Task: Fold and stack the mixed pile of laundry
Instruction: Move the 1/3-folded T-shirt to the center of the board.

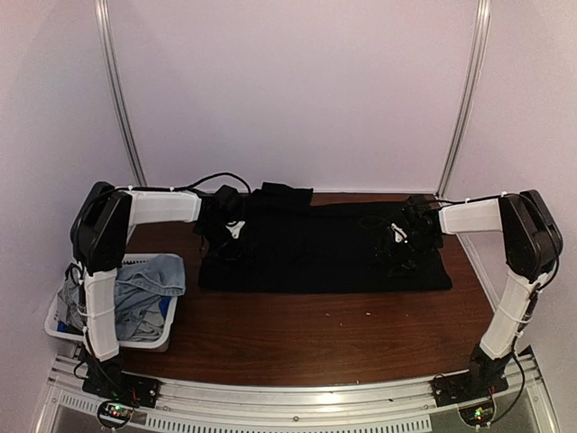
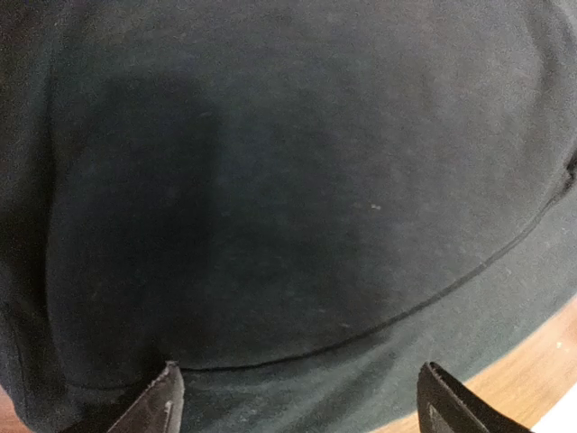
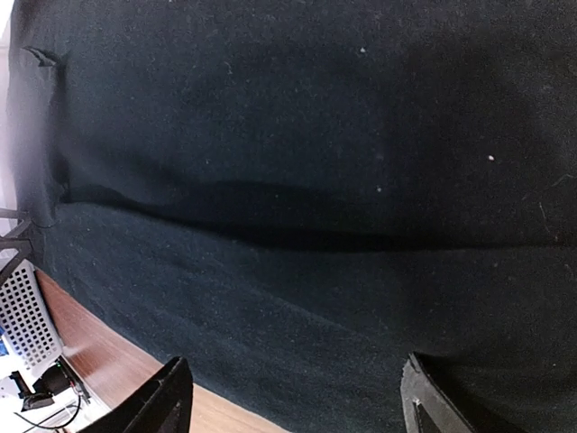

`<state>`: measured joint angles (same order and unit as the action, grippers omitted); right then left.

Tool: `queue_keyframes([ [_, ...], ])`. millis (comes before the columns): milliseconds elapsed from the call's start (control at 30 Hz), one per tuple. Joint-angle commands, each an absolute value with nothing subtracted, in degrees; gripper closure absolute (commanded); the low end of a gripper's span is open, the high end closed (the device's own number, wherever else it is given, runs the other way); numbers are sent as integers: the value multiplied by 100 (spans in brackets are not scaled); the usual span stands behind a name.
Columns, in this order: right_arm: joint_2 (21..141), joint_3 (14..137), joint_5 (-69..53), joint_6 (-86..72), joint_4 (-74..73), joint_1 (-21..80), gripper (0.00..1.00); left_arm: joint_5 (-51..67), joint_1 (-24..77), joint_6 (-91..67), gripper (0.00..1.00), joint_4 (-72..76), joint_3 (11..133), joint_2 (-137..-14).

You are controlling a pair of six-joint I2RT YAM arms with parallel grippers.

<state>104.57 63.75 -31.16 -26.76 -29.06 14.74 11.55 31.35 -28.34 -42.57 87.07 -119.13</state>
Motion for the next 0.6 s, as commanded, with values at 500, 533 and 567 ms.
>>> queue_keyframes([
  [500, 8108, 3092, -3014, -3602, -3402, 1585, 19, 1170, 3741, -2746, 8, -4695, 6492, -10831],
  [533, 7904, 2979, -3057, -3667, -3494, 1608, 19, 1215, 3829, -2788, 9, -4722, 6367, -10720],
  [567, 7700, 2897, -3139, -3721, -3591, 1632, 19, 1265, 3926, -2839, 9, -4762, 6250, -10617],
])
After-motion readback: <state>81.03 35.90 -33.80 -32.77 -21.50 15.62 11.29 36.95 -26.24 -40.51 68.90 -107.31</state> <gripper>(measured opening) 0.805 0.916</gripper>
